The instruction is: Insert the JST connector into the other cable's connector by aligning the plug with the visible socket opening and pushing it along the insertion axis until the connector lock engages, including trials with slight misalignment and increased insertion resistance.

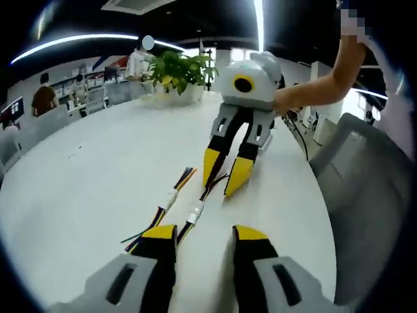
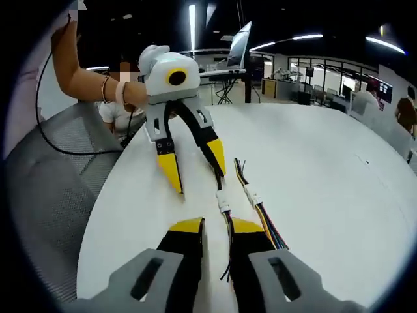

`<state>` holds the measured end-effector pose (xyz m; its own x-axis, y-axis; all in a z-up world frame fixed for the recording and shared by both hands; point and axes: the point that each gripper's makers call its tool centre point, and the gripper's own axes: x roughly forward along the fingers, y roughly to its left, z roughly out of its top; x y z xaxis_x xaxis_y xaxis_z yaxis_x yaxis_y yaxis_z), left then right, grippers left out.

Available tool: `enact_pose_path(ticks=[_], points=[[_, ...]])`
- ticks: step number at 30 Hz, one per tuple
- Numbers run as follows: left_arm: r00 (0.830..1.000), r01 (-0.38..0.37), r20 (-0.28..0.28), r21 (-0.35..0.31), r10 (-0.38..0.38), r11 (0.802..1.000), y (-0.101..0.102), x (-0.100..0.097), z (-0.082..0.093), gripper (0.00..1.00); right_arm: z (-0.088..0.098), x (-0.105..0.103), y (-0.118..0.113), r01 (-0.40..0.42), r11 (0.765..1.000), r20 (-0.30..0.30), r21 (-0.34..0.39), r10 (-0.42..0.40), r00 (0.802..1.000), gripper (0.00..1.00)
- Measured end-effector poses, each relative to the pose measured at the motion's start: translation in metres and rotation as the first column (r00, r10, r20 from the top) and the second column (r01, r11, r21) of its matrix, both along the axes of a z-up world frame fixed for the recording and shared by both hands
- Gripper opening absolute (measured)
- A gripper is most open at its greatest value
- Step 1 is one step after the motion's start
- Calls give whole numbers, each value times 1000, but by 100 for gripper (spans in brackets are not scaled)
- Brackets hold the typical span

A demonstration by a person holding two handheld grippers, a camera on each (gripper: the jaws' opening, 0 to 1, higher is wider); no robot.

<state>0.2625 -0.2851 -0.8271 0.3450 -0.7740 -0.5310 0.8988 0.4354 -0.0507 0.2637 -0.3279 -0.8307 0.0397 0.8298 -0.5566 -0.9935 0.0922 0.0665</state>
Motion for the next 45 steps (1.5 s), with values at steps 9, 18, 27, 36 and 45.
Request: enact_pose_path(ticks=[9,18,27,36,45], points=[[1000,-13,9,11,12,1000,5,-8,9,35,15,-5,-8,137,990,-32,25,-137,990,32],[997,-80,-1,-63,80,995,7,-16,24,42,37,-7,-12,228,970,-67,85,-223,972,43],[999,-53,0,-47,53,998,-5,-34,34,57,53,-22,-19,316,944,-101,91,-307,946,60],[997,-76,-14,-7,76,997,-6,-55,36,78,51,-38,-39,459,888,-191,22,-447,874,82],[977,-212,-42,-31,211,977,4,-61,44,99,50,-47,-40,531,847,-261,17,-509,820,93]])
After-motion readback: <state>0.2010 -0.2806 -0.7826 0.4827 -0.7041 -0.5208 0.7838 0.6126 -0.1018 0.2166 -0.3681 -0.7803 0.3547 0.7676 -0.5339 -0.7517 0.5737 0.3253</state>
